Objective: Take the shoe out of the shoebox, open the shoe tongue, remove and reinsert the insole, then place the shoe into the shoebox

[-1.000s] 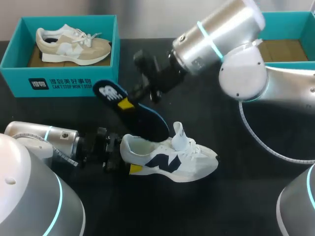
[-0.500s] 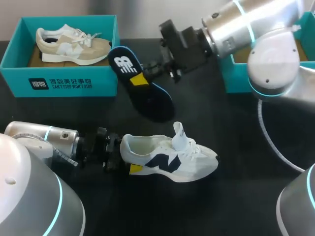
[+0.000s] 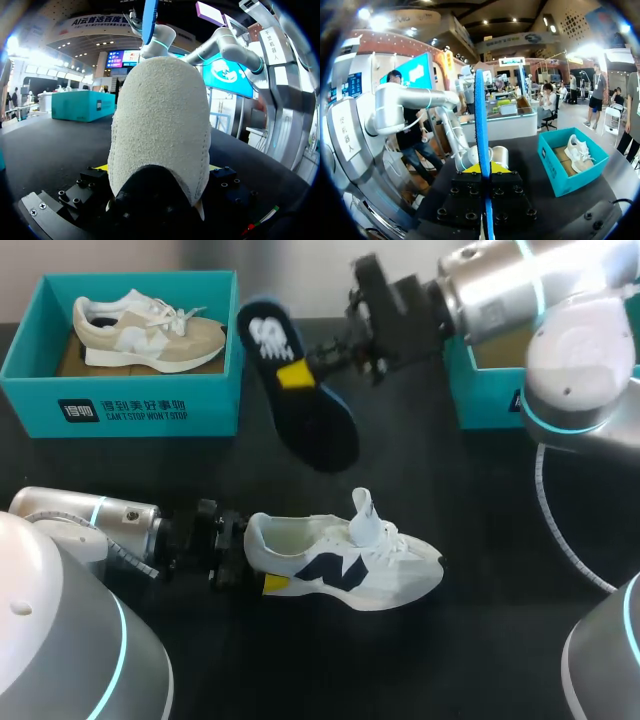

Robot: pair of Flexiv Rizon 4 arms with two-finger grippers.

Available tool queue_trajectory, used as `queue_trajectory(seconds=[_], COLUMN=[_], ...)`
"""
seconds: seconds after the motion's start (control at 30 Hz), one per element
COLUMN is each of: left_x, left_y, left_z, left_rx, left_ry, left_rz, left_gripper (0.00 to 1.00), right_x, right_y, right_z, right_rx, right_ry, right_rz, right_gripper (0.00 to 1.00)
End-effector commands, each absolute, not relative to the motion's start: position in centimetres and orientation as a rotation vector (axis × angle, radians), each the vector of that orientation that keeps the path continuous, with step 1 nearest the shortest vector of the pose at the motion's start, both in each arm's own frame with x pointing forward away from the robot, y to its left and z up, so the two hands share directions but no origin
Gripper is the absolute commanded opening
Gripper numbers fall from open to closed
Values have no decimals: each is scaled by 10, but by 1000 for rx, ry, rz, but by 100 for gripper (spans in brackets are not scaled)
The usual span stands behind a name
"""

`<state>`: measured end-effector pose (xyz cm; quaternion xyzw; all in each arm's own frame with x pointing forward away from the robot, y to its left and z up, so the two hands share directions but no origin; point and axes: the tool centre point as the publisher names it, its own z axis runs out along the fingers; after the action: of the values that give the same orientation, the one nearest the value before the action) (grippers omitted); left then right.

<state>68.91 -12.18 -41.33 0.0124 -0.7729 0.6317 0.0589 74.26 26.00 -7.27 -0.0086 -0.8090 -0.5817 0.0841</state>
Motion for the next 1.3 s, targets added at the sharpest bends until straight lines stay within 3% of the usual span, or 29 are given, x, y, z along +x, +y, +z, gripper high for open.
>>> queue_trajectory(seconds=[0.03, 0.2, 0.7, 0.93, 1.3], left_x=[689, 689, 689, 689, 689], left_y=[-123, -123, -123, -123, -123], left_z=[-414, -414, -414, -414, -414], left_rx=[38, 38, 38, 38, 38], left_ry=[-2343, -2343, -2343, -2343, -2343], left_rz=[1911, 1911, 1911, 1911, 1911], left_gripper=[0, 0, 0, 0, 0], right_x=[726, 719, 719, 689, 650], right_y=[220, 199, 199, 174, 154], right_z=[-41, -2, -2, 34, 13], right_rx=[-67, -359, -359, -397, -448], right_ry=[-2411, -2494, -2494, -2465, -2253], right_rz=[-1792, -1731, -1731, -1826, -1912], right_gripper=[0, 0, 0, 0, 0])
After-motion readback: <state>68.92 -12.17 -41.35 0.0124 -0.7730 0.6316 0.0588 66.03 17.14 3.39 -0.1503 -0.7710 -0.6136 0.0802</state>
